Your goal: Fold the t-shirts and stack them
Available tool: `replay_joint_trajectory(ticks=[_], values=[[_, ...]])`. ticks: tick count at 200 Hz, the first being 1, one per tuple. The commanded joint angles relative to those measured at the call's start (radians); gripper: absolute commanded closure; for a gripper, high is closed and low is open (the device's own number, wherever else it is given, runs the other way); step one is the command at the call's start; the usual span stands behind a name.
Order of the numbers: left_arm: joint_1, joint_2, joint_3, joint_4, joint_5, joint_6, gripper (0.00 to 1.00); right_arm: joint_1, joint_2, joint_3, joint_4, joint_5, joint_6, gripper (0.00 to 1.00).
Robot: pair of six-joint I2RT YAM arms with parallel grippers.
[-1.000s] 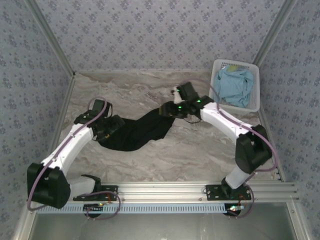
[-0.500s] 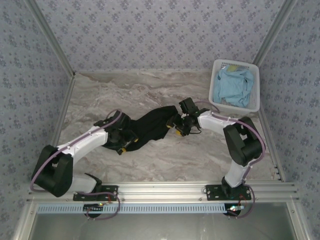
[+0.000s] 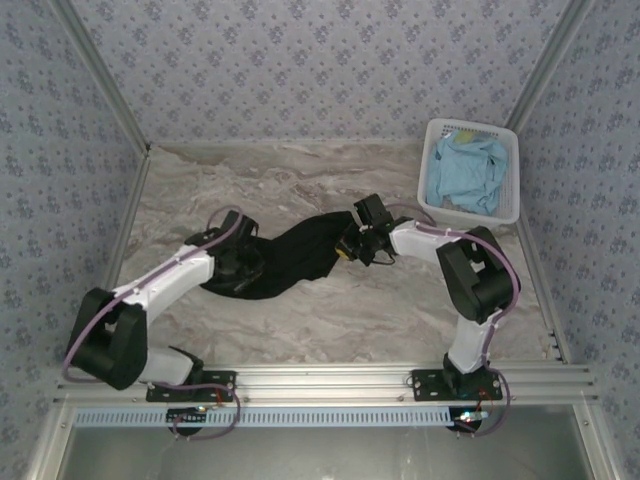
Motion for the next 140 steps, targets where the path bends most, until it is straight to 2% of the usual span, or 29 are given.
replay_joint_trajectory(ticks=[1, 29, 67, 106, 140], values=[[0.054, -0.1, 0.112, -0.046, -0.047, 0.066, 1.0, -0.001, -0.112, 0.13, -0.101, 0.123, -0.117, 1.0], [0.133, -0.114, 0.281, -0.039, -0.004, 0.142, 1.0, -0.022, -0.168, 0.31, -0.189, 0.189, -0.237, 1.0], [0.226, -0.043, 0.594, -0.048, 0.042, 0.24, 1.0, -0.057, -0.153, 0.631, -0.267, 0.21, -0.395, 1.0], [0.292, 0.074, 0.922, -0.039, 0.061, 0.339, 1.0, -0.102, -0.059, 1.005, -0.314, 0.15, -0.486, 1.0], [0.324, 0.18, 1.217, -0.032, 0.04, 0.413, 1.0, -0.157, 0.016, 1.223, -0.286, 0.076, -0.513, 1.0]])
